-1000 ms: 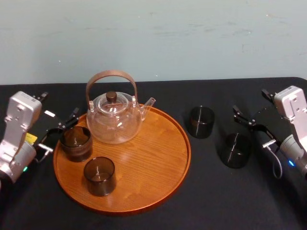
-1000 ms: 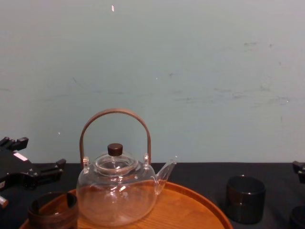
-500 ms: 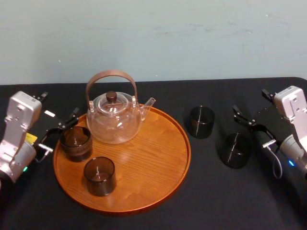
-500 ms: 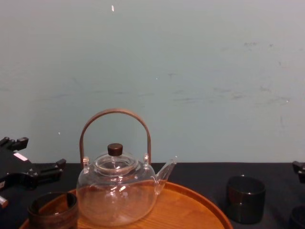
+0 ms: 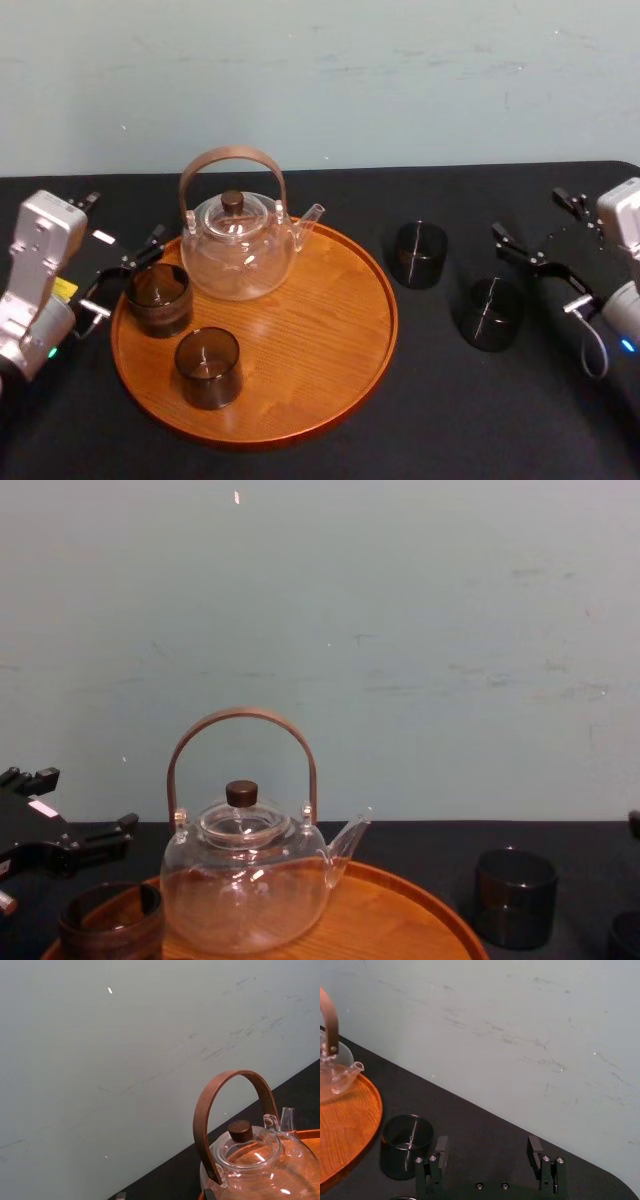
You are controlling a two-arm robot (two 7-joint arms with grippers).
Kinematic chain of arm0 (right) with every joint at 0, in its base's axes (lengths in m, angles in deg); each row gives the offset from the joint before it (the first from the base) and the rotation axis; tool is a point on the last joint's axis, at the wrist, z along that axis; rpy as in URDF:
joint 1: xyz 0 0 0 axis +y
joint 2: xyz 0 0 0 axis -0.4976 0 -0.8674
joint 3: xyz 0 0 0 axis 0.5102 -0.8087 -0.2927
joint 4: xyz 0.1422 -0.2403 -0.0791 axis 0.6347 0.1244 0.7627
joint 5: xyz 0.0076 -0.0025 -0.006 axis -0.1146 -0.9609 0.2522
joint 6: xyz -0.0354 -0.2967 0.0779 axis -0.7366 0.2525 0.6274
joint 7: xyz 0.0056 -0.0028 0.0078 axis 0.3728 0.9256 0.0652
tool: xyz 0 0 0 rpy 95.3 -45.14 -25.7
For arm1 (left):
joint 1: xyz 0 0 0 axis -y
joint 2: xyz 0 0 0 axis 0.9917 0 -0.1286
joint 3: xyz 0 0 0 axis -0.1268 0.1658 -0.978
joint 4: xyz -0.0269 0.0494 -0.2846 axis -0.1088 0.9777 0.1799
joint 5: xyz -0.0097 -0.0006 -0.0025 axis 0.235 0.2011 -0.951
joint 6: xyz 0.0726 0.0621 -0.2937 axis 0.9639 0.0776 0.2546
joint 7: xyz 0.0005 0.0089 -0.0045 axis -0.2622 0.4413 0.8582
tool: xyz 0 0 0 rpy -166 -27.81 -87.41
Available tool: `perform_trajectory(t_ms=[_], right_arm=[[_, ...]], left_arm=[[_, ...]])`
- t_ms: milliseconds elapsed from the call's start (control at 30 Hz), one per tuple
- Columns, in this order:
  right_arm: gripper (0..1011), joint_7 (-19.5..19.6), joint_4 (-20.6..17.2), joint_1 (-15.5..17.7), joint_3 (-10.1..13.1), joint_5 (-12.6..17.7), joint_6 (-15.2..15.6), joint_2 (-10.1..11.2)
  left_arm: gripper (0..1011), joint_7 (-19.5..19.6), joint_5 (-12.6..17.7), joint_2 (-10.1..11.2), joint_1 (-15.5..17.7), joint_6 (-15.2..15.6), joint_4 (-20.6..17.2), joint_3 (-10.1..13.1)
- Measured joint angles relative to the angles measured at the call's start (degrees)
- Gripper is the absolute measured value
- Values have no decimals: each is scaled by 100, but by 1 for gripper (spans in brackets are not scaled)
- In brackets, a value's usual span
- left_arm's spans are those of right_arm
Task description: Pick up the glass from the table and place it on the tray.
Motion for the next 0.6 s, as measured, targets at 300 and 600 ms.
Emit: perform_trajectory(t_ms=[300, 600], right_arm=[[1002, -279, -638, 526, 409, 397, 190, 268], [1002, -616, -1249, 1169, 772, 744, 405, 599]], left_arm=[[1001, 0, 0, 0, 0, 0, 0, 0], [1001, 0, 0, 0, 0, 0, 0, 0]])
